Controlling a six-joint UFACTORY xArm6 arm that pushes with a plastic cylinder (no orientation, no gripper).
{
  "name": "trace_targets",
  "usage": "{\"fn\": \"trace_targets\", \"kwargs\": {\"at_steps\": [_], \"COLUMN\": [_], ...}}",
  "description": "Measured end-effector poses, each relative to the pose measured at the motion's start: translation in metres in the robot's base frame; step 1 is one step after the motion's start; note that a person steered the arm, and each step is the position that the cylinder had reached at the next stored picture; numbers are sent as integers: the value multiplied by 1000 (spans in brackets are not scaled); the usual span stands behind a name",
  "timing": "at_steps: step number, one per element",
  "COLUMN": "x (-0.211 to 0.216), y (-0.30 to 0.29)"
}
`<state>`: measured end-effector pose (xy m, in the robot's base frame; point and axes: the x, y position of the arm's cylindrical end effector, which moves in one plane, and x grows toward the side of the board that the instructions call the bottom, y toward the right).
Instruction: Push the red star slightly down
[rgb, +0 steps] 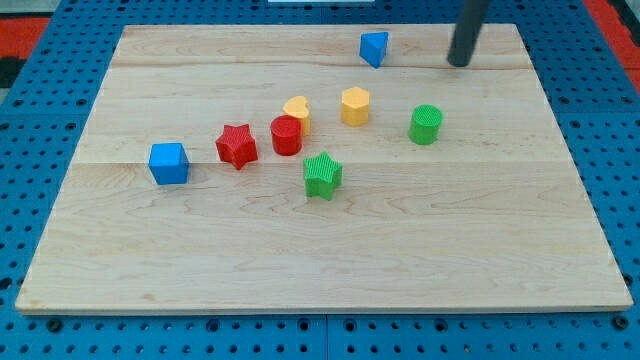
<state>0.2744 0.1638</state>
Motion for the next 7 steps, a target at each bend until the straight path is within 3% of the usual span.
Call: {"fn": "trace_targets", "kwargs": {"at_steps": [5,7], "x": [62,108], "y": [-226,-261]}}
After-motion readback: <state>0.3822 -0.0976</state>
